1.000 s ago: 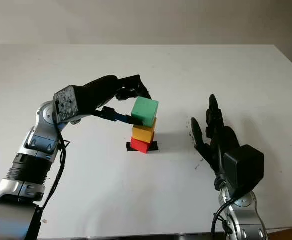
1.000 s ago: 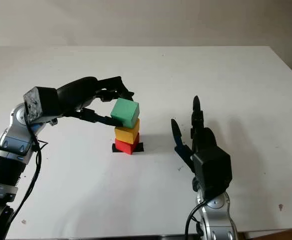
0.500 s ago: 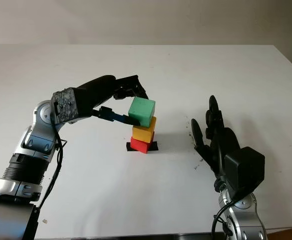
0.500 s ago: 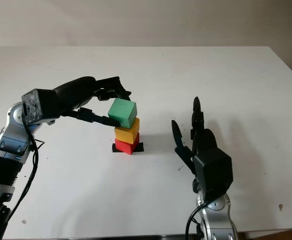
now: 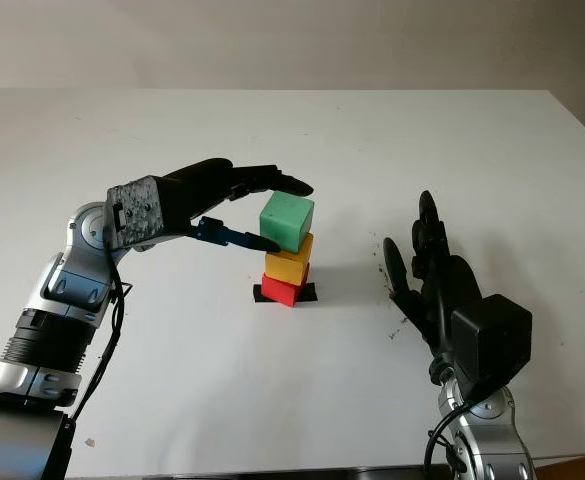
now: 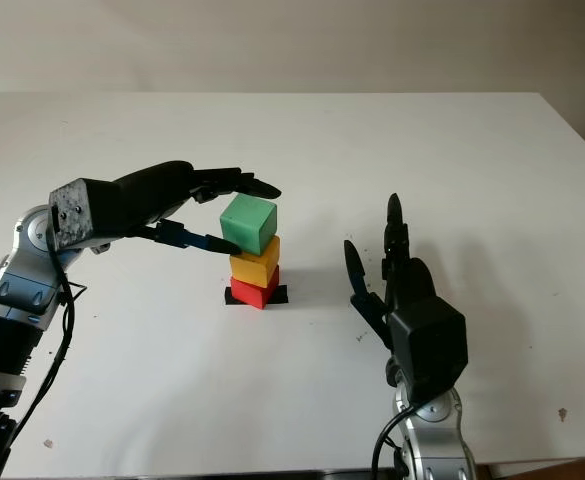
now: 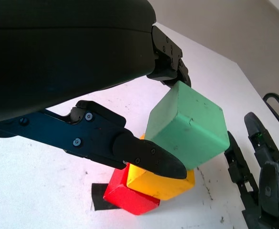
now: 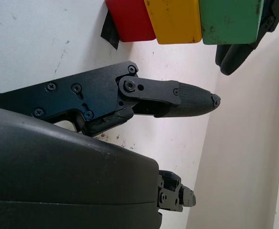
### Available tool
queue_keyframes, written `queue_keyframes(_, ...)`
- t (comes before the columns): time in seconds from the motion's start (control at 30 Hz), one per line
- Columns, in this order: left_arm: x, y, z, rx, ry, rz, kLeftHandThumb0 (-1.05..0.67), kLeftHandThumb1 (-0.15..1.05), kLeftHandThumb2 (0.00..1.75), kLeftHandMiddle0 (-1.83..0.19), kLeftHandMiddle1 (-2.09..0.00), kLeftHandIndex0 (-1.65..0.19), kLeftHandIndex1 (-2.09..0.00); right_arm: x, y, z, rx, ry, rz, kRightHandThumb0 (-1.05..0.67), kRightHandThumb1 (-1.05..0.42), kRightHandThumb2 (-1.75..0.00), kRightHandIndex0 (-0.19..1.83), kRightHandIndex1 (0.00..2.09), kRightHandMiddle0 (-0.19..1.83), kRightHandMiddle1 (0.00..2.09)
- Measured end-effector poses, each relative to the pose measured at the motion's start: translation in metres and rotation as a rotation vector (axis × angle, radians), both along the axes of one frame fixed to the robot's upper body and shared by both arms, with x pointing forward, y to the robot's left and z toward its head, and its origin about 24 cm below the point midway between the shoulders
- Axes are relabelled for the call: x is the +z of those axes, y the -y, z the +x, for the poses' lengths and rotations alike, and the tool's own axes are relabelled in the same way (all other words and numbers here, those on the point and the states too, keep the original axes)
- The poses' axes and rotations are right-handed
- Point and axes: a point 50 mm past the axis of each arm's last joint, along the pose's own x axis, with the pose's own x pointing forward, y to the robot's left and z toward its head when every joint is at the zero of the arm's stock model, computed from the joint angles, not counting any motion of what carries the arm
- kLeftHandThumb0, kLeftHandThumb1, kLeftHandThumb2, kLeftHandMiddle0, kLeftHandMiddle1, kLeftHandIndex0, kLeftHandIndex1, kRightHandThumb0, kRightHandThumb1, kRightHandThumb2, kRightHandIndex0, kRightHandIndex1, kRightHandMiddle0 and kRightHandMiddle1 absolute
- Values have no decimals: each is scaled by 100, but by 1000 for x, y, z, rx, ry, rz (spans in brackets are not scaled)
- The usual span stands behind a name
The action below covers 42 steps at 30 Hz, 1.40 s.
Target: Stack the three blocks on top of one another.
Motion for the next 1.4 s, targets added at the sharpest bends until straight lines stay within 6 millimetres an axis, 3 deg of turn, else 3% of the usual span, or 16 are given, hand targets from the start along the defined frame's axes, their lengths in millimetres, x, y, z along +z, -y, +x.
queue_keyframes(0.23, 5, -2, -5, -32, -26, 34, -69, 94, 5, 6, -4, -9, -7, 0, 0, 0, -3, 1, -8, -65, -105, -49, -9, 5, -4, 5)
queue_keyframes(0.37, 5, -6, -11, -61, -59, -51, -79, 95, 6, 17, -1, 15, -1, 0, 0, 0, -2, 3, -7, -66, -105, -49, -9, 5, -5, 5)
queue_keyframes(0.6, 13, -30, -15, 24, -60, -245, -99, 104, 9, 19, 0, 19, 0, 0, 0, 0, 2, 1, -7, -67, -105, -49, -10, 5, -5, 5)
queue_keyframes(0.73, 21, -48, -16, 86, -7, -359, -100, 105, 21, 19, 0, 19, 0, 0, 0, 0, 0, 0, -10, -67, -105, -49, -9, 5, -5, 5)
queue_keyframes(0.83, 23, -63, -14, 195, 28, -426, -101, 105, 43, 19, 0, 19, 0, 0, 0, 0, -1, 0, -12, -66, -105, -49, -9, 5, -5, 5)
queue_keyframes(0.9, 19, -72, -10, 311, 37, -512, -94, 105, 57, 19, 0, 19, 0, 0, 0, 0, -1, 0, -12, -66, -105, -49, -9, 5, -5, 5)
queue_keyframes(1.03, 3, -79, -5, 457, 34, -684, -88, 105, 60, 19, 0, 19, 0, 0, 0, 0, 3, -1, -4, -65, -105, -49, -10, 5, -5, 5)
queue_keyframes(1.17, -13, -76, -5, 493, 7, -758, -84, 105, 66, 19, 0, 19, 0, 0, 1, 0, -2, -13, -6, -65, -105, -50, -11, 5, -5, 5)
queue_keyframes(1.4, -52, -69, -22, 509, -82, -787, -83, 105, 66, 19, 0, 19, 0, 2, 4, 3, -17, -33, 13, -68, -105, -50, -14, 4, -7, 5)
